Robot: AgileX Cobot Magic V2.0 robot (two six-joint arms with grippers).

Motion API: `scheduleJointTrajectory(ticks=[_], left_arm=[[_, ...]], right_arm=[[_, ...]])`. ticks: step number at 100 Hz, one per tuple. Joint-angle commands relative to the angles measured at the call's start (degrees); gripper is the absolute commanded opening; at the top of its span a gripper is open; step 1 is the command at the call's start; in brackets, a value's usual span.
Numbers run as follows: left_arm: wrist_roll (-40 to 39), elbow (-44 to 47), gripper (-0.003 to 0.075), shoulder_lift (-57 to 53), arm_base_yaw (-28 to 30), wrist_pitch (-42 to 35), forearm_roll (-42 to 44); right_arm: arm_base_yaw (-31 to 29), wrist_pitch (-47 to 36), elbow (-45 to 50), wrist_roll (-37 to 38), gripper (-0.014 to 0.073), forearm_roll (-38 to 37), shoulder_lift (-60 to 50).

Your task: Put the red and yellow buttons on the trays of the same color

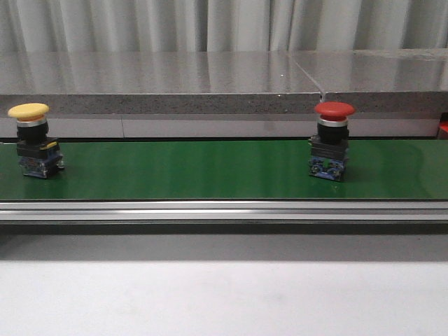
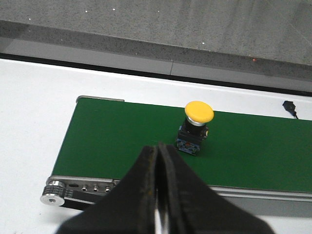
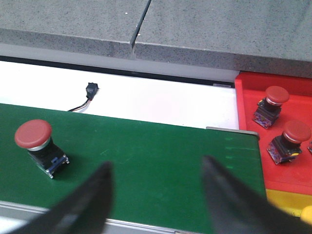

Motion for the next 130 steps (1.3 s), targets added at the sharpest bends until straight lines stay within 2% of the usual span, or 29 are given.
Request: scheduleJointTrajectory(ticks=[1, 11, 26, 41, 60, 96, 130], left_arm=[[0.03, -1.39, -0.0019, 0.26, -0.29, -3.98, -0.68], [0.03, -1.39, -0.0019, 0.26, -0.29, -3.98, -0.68], [0.03, -1.39, -0.0019, 0.26, -0.29, -3.98, -0.68], [0.03, -1.39, -0.0019, 0.26, -0.29, -3.98, -0.68], [0.03, -1.39, -0.0019, 0.26, -0.29, -3.98, -0.68], [0.03, -1.39, -0.0019, 0.26, -0.29, -3.98, -0.68], [0.03, -1.39, -0.0019, 0.26, -0.29, -3.98, -0.68]], right_arm=[[0.05, -3.06, -1.97, -0.32, 0.0668, 2.33, 0.06], [0.05, -3.12, -1.97, -0.32, 0.0633, 5.44, 0.46], [0.75, -1.76, -3.59, -0.37, 0.0634, 6.66, 4.31], [4.87, 1.68, -7.87, -2.86, 0.0634, 6.66, 11.13], [8.61, 1.92, -13.23, -4.32, 0.0634, 6.66, 21.16], [9.78, 4.12, -20.58, -4.32, 0.0634, 6.66, 34.49], [9.83, 3.77, -20.84, -4.35, 0.0634, 6.61, 39.99]])
